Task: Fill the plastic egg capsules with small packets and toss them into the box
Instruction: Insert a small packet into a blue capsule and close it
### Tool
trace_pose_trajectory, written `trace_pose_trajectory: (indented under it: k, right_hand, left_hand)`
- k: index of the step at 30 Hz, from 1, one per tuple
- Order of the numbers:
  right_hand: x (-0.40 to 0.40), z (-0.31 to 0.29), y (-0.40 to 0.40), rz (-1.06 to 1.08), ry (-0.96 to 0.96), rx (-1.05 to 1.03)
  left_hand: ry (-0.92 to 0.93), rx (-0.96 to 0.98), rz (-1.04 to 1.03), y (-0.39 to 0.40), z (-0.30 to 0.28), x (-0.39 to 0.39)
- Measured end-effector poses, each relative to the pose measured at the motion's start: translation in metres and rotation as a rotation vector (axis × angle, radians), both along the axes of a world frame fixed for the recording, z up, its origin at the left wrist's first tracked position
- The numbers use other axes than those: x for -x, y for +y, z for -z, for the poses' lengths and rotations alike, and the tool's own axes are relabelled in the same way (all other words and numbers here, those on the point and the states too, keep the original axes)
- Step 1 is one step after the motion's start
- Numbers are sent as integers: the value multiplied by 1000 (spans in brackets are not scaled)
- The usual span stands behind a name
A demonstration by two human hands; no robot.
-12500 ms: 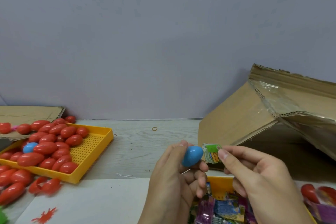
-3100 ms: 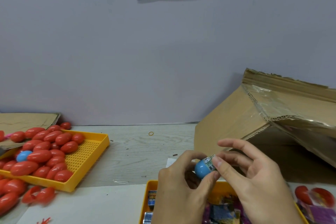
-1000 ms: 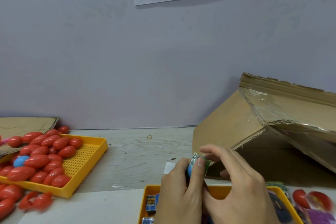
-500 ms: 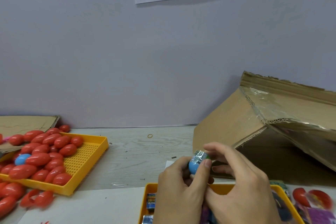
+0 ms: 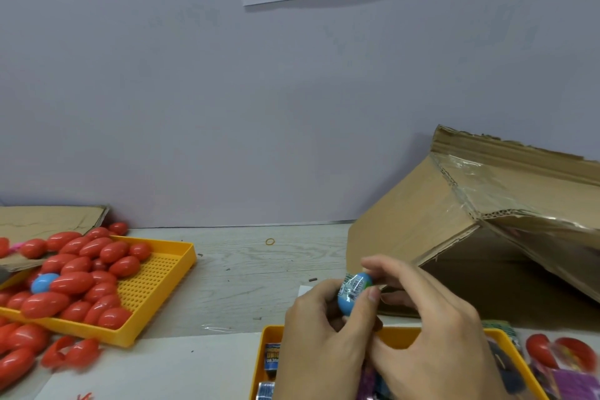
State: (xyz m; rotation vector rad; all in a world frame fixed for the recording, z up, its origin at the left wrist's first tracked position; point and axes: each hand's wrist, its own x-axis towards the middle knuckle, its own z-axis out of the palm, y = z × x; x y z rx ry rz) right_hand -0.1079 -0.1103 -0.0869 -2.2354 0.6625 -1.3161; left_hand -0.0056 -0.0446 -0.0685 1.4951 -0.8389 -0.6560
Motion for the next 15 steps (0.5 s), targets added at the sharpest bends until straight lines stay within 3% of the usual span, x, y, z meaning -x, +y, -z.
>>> trace_pose_trajectory:
  k: [10, 12, 15]
  right_hand:
    - [0, -2, 0, -10, 7, -17]
    - [1, -3, 2, -29, 11, -47]
    - [2, -6, 5, -50, -30, -150]
  left_hand:
    - [58, 77, -16, -1, 4, -1]
    - [180, 93, 20, 0, 3, -3]
    - [569, 183, 99, 0, -5, -2]
